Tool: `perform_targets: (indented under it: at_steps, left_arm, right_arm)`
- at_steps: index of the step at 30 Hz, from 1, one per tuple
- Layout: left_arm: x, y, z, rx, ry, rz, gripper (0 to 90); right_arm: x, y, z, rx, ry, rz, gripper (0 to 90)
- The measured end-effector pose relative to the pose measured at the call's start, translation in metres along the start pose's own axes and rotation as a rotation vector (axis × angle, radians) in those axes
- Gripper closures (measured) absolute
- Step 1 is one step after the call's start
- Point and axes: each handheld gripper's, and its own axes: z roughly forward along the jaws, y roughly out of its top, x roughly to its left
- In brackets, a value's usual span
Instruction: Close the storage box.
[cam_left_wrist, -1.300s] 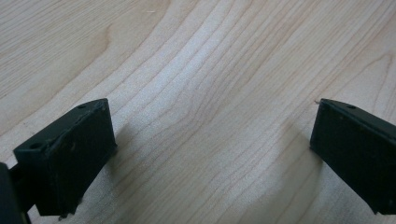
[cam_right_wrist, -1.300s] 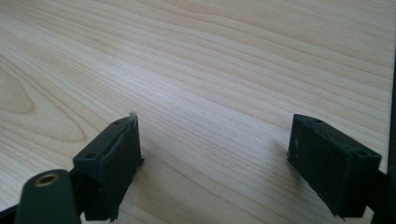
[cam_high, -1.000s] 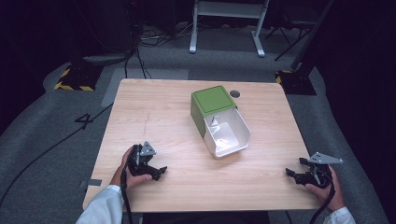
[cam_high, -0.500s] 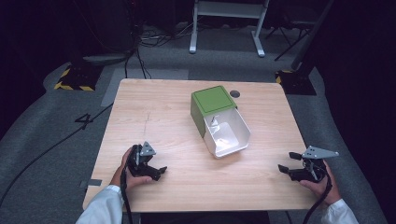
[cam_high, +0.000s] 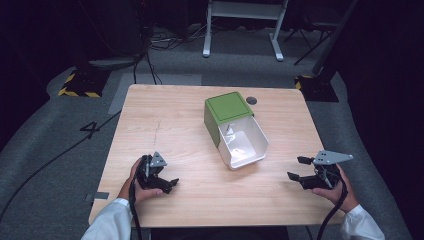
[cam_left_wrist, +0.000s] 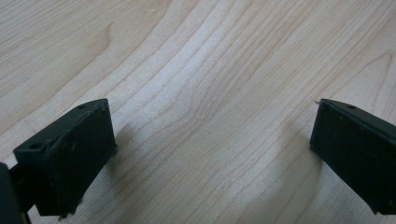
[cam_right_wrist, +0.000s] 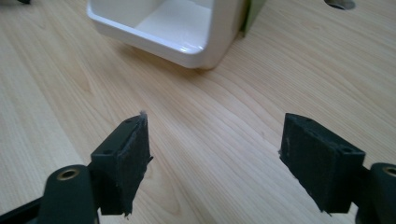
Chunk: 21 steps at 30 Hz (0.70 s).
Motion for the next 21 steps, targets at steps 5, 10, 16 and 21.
perform_targets:
  at_steps: [5, 10, 16, 21]
  left_arm:
    - [0.000, 0.000, 0.000, 0.000, 0.000, 0.000, 0.2]
    - [0.000, 0.000, 0.000, 0.000, 0.001, 0.000, 0.2]
    - [0.000, 0.000, 0.000, 0.000, 0.000, 0.000, 0.2]
    - [0.000, 0.000, 0.000, -0.001, 0.001, -0.001, 0.2]
  right_arm:
    - [0.011, 0.017, 0.006, -0.008, 0.031, -0.046, 27.9]
    - [0.021, 0.031, 0.012, -0.016, 0.062, -0.079, 30.5]
    - [0.031, 0.045, 0.028, -0.006, 0.099, -0.112, 32.3]
    - [0.042, 0.056, 0.047, 0.012, 0.136, -0.133, 34.9]
